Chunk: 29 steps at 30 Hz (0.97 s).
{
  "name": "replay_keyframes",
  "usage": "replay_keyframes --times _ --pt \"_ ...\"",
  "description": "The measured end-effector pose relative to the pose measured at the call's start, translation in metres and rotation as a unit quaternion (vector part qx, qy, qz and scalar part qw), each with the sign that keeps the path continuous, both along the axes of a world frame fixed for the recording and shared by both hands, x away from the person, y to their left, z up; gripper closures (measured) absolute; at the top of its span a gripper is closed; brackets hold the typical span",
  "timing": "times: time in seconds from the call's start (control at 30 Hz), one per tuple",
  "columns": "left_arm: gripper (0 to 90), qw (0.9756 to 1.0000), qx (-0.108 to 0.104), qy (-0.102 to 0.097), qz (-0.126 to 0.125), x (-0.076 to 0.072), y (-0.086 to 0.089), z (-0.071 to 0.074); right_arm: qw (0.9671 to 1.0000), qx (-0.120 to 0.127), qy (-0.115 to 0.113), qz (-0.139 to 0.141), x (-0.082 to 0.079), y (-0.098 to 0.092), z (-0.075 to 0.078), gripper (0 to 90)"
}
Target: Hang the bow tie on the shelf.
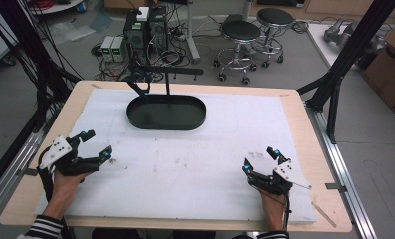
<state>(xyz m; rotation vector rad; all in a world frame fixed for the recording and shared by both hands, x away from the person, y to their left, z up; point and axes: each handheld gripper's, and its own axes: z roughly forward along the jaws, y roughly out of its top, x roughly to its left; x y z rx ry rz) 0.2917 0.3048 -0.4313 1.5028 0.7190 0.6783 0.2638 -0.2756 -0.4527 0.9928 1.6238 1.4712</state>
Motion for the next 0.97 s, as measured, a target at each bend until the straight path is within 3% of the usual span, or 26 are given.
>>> replay_keyframes --times 0.1,0.2,0.3,0.43,0.63,0.73,0.97 --pt "11.6 0.9999 0.002 0.003 -0.010 -0.006 0.001 -0.007 1.0000 0.004 -0.002 -0.001 0.000 -0.001 0.000 9.7" --pt "11.6 0.9999 0.009 0.009 -0.004 -0.009 0.002 -0.013 1.0000 0.007 -0.002 -0.002 0.000 -0.001 0.000 9.6" --pt "11.6 0.9998 -0.002 0.017 -0.007 -0.010 0.002 -0.017 1.0000 0.006 -0.002 0.000 0.000 -0.002 0.000 9.6" --pt "11.6 0.9999 -0.005 0.005 -0.013 -0.013 0.001 -0.020 1.0000 0.008 -0.002 0.000 0.000 -0.002 0.000 9.6" --pt "11.6 0.9994 -0.032 -0.014 -0.002 -0.016 0.005 -0.023 1.0000 0.006 -0.004 0.000 0.001 -0.002 0.000 9.6" --pt "11.8 0.9994 -0.022 -0.025 -0.005 -0.018 0.004 -0.023 1.0000 0.006 0.000 0.003 0.001 -0.002 0.000 9.6" --pt "11.8 0.9994 -0.028 -0.022 -0.003 -0.018 0.005 -0.023 0.9999 0.012 -0.003 0.003 0.001 -0.003 0.000 9.6"
